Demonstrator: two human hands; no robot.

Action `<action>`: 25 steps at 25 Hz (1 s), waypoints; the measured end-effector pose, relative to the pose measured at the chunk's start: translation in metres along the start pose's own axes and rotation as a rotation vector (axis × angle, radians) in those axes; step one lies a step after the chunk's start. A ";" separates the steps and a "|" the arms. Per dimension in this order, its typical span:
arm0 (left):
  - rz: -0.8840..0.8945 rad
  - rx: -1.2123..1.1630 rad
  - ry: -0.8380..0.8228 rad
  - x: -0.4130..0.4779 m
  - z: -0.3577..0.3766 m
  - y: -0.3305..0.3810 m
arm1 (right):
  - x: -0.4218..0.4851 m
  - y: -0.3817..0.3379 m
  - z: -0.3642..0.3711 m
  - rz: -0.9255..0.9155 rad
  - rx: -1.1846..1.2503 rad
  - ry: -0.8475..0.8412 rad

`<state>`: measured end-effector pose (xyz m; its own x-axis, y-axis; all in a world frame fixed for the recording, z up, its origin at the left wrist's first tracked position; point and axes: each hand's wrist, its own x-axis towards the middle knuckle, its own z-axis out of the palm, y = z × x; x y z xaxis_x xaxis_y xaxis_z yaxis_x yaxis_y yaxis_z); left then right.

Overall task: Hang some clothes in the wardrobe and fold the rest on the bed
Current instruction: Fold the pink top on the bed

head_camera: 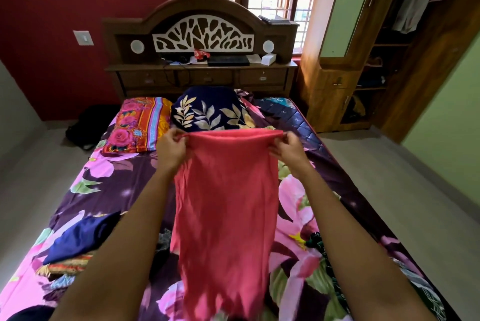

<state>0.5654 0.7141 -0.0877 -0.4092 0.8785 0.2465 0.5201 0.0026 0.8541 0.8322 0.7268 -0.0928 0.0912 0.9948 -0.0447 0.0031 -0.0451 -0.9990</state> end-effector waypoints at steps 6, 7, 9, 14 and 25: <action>0.331 -0.055 0.141 -0.008 -0.011 0.006 | -0.005 -0.001 0.000 -0.166 0.271 0.058; 0.333 -0.047 0.102 -0.019 -0.011 -0.002 | -0.013 0.006 -0.004 -0.152 0.258 0.063; 0.303 -0.001 0.023 -0.043 -0.008 -0.027 | -0.032 0.032 -0.011 -0.096 0.194 0.054; 0.112 0.261 -0.245 -0.120 0.004 -0.122 | -0.093 0.131 -0.045 0.099 -0.252 -0.063; 0.109 0.613 -0.964 -0.316 0.014 -0.260 | -0.248 0.290 -0.109 0.236 -1.041 -0.699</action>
<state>0.5700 0.4429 -0.3943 0.2672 0.8884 -0.3733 0.9034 -0.0961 0.4179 0.9189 0.4568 -0.3704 -0.3442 0.7749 -0.5302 0.8634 0.0392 -0.5031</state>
